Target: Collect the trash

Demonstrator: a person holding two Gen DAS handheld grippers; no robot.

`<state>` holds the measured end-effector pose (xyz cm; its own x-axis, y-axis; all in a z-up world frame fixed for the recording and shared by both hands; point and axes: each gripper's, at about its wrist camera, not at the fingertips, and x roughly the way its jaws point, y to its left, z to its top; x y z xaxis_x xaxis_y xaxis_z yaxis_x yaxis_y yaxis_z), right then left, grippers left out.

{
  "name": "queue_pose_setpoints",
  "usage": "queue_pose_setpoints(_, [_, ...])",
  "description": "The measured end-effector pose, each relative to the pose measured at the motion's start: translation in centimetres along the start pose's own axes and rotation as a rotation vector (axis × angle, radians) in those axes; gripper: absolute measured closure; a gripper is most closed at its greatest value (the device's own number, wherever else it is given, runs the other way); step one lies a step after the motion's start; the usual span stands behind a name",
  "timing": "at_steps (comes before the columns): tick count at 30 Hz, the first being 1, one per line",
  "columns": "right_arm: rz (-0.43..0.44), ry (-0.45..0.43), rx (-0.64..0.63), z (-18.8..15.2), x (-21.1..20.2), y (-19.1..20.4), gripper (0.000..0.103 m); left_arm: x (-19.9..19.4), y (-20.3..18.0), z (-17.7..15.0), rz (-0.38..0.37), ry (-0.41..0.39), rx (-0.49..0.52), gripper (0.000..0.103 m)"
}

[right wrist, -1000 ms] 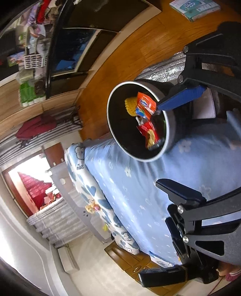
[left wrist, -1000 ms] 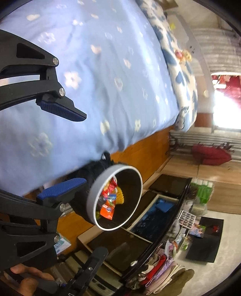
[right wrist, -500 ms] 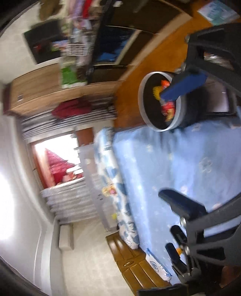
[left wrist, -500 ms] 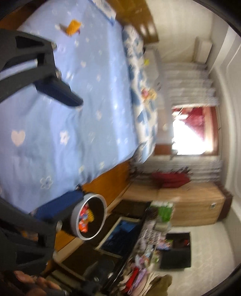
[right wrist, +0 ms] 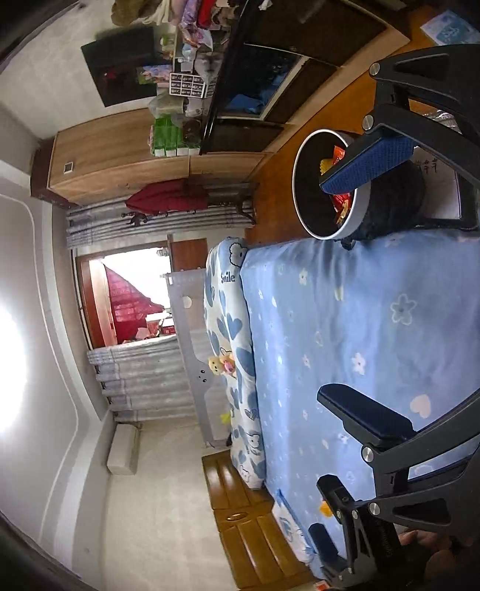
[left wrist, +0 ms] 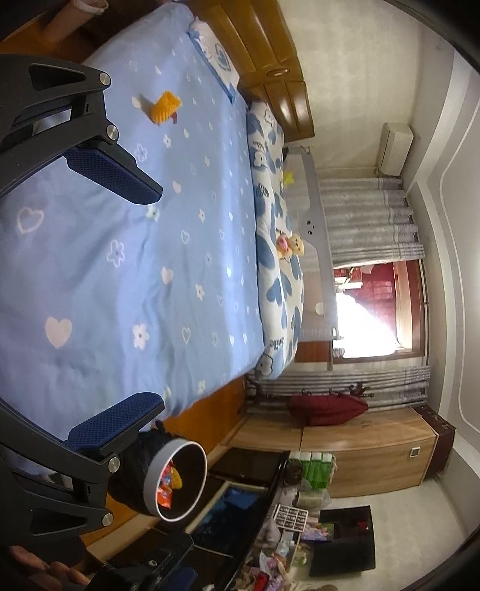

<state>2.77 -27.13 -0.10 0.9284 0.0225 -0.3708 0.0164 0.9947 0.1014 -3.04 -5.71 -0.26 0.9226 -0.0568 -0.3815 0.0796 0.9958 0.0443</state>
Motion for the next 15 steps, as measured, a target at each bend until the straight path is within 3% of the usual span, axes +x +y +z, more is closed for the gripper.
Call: queue_pose_setpoints(15, [0.031,-0.004,-0.04,-0.5,-0.4,1.4,0.0,0.5,-0.9,1.1,0.014,0.006,-0.01,0.0])
